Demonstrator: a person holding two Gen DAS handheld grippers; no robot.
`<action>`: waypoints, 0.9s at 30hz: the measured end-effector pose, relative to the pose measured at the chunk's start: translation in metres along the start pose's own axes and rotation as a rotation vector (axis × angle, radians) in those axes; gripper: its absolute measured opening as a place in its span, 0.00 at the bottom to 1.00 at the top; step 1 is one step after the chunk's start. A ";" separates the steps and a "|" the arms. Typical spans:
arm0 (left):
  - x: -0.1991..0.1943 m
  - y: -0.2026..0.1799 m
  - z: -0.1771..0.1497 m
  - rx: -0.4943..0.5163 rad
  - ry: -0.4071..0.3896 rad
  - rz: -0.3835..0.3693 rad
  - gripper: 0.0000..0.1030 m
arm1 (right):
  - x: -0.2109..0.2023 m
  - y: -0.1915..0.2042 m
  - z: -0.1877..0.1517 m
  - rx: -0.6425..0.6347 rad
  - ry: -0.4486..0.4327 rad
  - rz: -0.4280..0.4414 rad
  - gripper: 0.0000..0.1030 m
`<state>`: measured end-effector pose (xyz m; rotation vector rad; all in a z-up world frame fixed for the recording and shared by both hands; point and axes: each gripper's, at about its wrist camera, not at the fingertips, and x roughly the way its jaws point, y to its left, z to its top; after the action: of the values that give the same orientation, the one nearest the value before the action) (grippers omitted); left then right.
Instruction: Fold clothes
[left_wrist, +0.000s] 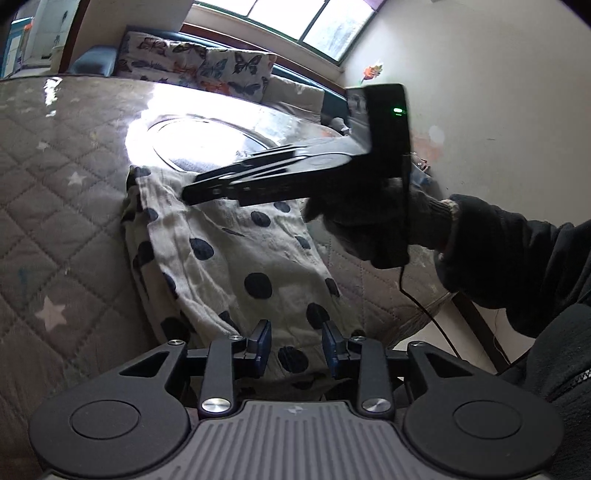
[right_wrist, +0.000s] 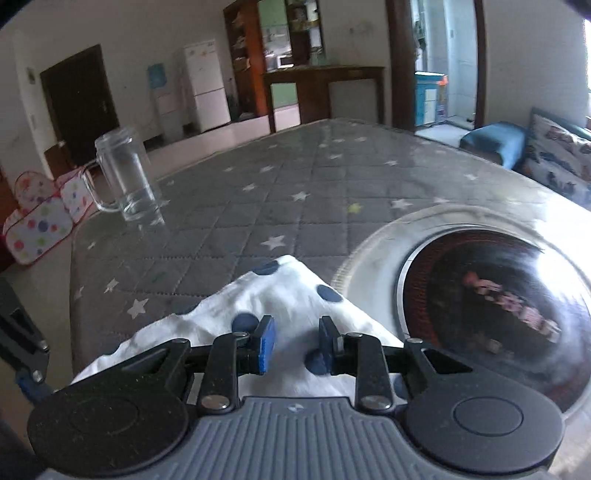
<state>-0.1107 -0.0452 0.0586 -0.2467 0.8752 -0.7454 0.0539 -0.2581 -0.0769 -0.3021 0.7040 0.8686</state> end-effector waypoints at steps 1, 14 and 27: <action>-0.001 0.000 -0.001 -0.004 -0.002 0.001 0.33 | 0.006 0.000 0.001 -0.015 0.002 -0.011 0.26; -0.048 0.003 -0.025 -0.098 -0.121 0.106 0.48 | -0.017 -0.048 0.001 0.109 0.055 -0.055 0.50; -0.016 0.018 -0.039 -0.169 -0.013 0.111 0.57 | -0.020 -0.061 -0.012 0.170 0.115 0.005 0.29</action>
<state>-0.1385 -0.0179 0.0346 -0.3495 0.9328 -0.5667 0.0876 -0.3143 -0.0747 -0.1996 0.8799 0.7949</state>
